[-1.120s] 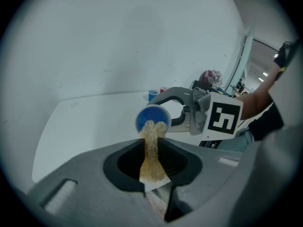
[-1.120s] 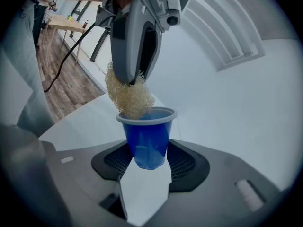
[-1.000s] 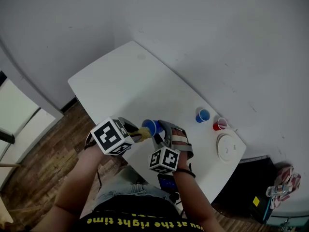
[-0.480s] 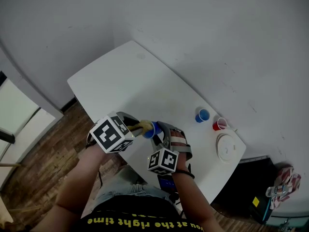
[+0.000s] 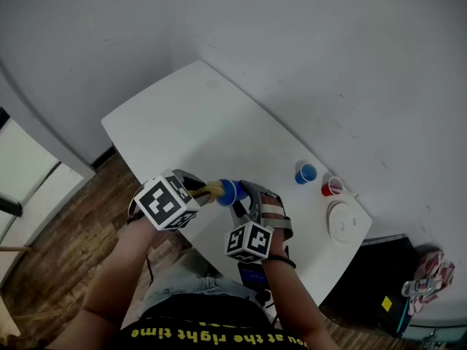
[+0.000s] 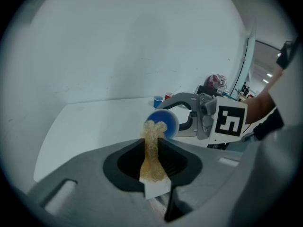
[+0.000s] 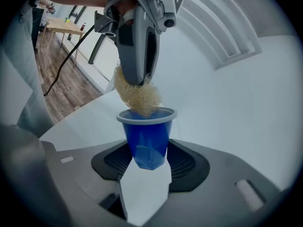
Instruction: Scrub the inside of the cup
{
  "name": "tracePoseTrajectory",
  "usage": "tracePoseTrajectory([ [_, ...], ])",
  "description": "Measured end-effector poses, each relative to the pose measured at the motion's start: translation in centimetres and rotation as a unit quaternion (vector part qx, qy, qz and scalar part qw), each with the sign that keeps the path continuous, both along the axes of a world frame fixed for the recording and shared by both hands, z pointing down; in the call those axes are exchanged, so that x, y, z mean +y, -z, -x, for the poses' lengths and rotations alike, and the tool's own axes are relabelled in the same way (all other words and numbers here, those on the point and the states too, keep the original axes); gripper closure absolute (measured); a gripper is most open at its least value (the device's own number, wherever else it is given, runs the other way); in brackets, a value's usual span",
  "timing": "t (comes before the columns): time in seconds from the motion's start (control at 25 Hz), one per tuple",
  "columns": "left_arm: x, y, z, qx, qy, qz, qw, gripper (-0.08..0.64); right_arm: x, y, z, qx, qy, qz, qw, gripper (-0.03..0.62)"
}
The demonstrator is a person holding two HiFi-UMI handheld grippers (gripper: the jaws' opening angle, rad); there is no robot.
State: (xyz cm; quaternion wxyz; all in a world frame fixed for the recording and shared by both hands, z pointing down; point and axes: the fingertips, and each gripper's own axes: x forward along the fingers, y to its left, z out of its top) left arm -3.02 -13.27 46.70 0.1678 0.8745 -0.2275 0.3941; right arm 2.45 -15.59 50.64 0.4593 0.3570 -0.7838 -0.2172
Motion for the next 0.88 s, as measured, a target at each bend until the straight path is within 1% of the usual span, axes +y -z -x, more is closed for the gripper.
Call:
tracePoseTrajectory([
  [0.24,0.7,0.0,-0.3,0.011,-0.011,0.007,0.9999,0.471,-0.4,0.2,-0.7,0.001,-0.008,0.002,1.000,0.354],
  [0.48,1.3,0.7,-0.9,0.025,-0.022,0.010,0.9994,0.471,-0.5,0.5,-1.1,-0.024,-0.020,0.012,0.999,0.354],
  [0.68,1.9,1.4,-1.8,0.057,-0.033,0.020,0.9976,0.471,-0.7,0.5,-1.4,-0.045,-0.030,0.022,0.998,0.354],
  [0.88,1.8,1.9,-1.8,0.068,-0.034,0.015,0.9970,0.471,-0.7,0.7,-1.1,-0.066,-0.035,0.032,0.997,0.354],
])
